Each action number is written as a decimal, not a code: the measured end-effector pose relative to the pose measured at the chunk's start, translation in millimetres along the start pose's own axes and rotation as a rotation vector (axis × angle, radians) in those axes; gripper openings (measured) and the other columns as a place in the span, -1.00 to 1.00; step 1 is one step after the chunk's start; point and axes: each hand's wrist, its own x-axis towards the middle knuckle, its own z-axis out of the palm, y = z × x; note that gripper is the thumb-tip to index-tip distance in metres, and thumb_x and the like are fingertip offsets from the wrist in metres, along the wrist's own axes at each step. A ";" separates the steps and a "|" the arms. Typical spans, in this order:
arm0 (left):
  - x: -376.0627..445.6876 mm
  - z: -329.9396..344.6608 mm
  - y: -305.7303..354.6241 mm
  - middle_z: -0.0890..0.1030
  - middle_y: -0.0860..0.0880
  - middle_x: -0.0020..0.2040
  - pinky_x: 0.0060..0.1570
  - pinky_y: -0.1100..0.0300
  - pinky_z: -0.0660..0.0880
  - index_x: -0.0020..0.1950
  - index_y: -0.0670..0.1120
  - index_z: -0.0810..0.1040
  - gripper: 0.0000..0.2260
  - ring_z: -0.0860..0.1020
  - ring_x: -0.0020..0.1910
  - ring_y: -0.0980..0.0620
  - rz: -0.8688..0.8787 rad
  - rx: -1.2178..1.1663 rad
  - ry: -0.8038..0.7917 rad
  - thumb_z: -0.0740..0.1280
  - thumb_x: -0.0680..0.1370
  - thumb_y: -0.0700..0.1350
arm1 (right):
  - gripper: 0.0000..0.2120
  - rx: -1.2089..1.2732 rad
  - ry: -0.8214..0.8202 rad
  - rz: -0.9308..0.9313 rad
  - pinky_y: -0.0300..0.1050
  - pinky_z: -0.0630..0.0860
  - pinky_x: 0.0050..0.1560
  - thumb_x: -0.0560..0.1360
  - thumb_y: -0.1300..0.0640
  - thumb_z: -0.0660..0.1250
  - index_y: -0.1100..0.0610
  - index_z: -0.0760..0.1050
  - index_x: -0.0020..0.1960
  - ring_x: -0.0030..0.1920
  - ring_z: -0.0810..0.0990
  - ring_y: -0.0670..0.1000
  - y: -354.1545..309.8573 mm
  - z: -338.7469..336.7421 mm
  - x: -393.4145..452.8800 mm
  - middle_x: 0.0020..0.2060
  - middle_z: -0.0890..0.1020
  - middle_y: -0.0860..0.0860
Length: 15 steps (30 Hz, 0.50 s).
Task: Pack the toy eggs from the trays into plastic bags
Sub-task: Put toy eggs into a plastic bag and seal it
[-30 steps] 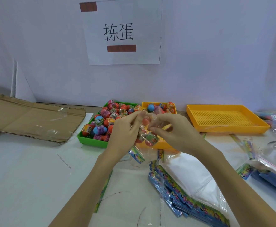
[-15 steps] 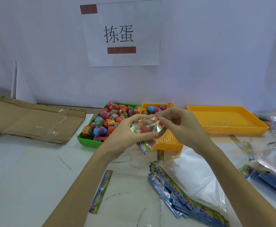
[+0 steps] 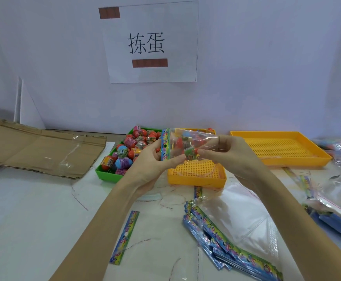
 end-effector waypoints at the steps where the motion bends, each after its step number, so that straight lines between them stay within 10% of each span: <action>1: -0.1 0.8 0.2 0.74 -0.06 0.14 -0.02 0.23 0.63 0.36 -0.04 0.52 -0.46 0.71 0.13 -0.03 0.002 0.006 -0.011 0.57 0.41 -0.18 | -0.93 -0.001 -0.003 0.009 -0.34 0.54 -0.26 0.47 0.18 0.56 0.16 0.69 -0.12 -0.20 0.71 -0.14 -0.6 1.0 -0.4 -0.23 0.75 -0.14; 10: 1.5 0.1 -0.4 0.72 -0.10 0.21 0.09 0.04 0.67 0.37 -0.07 0.54 -0.48 0.69 0.20 -0.11 0.050 -0.019 -0.070 0.60 0.45 -0.15 | -0.90 -0.051 -0.083 0.019 -0.13 0.56 0.03 0.53 0.16 0.51 0.08 0.59 -0.07 0.01 0.74 -0.09 -3.0 4.1 -2.5 -0.07 0.77 -0.05; 15: 1.8 -5.8 1.8 0.74 0.10 0.11 0.17 0.10 0.63 0.37 0.10 0.54 -0.46 0.69 0.12 0.12 0.280 0.380 0.122 0.62 0.43 0.03 | -0.87 -0.449 -0.110 -0.323 -0.49 0.43 -0.15 0.55 0.18 0.48 0.00 0.56 -0.02 -0.11 0.64 -0.29 -4.7 8.7 -5.5 -0.14 0.72 -0.20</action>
